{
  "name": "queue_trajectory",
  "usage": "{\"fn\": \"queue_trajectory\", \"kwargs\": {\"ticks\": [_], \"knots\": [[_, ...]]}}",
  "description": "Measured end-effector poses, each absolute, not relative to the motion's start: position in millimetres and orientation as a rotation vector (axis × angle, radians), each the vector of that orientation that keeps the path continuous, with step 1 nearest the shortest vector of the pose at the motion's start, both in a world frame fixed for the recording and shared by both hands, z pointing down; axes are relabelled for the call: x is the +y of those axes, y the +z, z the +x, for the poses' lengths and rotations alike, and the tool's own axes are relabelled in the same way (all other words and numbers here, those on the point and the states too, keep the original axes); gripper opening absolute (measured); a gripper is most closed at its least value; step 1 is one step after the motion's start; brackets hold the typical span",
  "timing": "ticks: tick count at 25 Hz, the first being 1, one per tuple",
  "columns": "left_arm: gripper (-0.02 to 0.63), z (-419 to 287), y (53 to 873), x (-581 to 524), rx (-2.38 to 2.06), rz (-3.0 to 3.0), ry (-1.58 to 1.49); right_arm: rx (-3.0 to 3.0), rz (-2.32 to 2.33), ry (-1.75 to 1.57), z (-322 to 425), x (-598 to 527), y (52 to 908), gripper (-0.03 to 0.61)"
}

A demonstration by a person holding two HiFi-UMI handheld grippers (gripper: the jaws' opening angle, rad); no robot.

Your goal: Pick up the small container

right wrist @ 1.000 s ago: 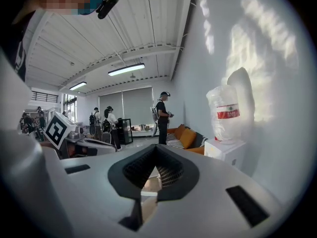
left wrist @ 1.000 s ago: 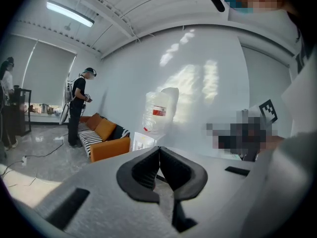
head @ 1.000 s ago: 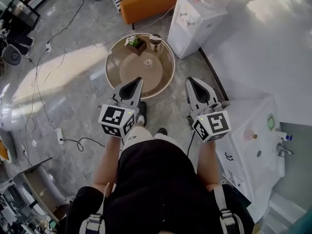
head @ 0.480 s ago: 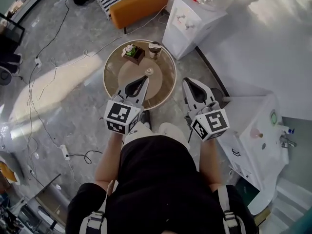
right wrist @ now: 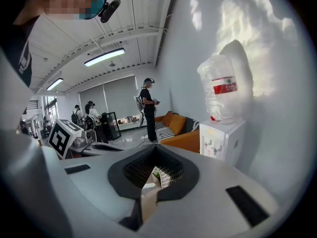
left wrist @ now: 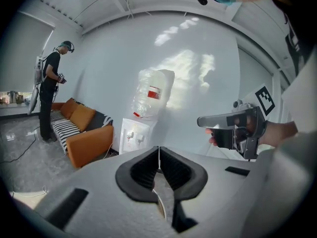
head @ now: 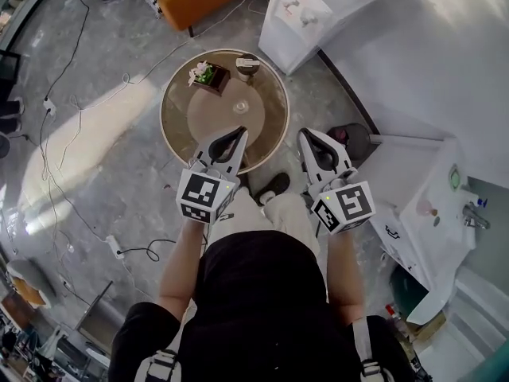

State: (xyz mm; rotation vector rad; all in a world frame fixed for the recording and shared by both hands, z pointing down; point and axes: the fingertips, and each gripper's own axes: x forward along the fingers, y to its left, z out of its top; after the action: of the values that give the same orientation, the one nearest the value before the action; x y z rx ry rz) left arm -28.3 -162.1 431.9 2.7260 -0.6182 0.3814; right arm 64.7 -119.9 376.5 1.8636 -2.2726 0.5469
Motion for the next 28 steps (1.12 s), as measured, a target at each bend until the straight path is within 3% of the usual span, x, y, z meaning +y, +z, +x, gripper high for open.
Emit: {"fn": "queue_trajectory", "kwargs": {"ticks": [16,20,28], "knots": [[0.024,2.6,576.9,-193.4,-0.657,2.656,0.447,-2.165,1.836,0.702,86.9,-155.0,499.2,0.003],[0.104,6.4,622.3,-191.5,-0.659,2.662,0.471,-2.149,1.826,0.73,91.0,-164.0,531.0,0.003],[0.162,3.3,708.7,-199.5,-0.698,2.621,0.526,-2.134,1.786,0.785,89.6,-171.3,604.3,0.003]]}}
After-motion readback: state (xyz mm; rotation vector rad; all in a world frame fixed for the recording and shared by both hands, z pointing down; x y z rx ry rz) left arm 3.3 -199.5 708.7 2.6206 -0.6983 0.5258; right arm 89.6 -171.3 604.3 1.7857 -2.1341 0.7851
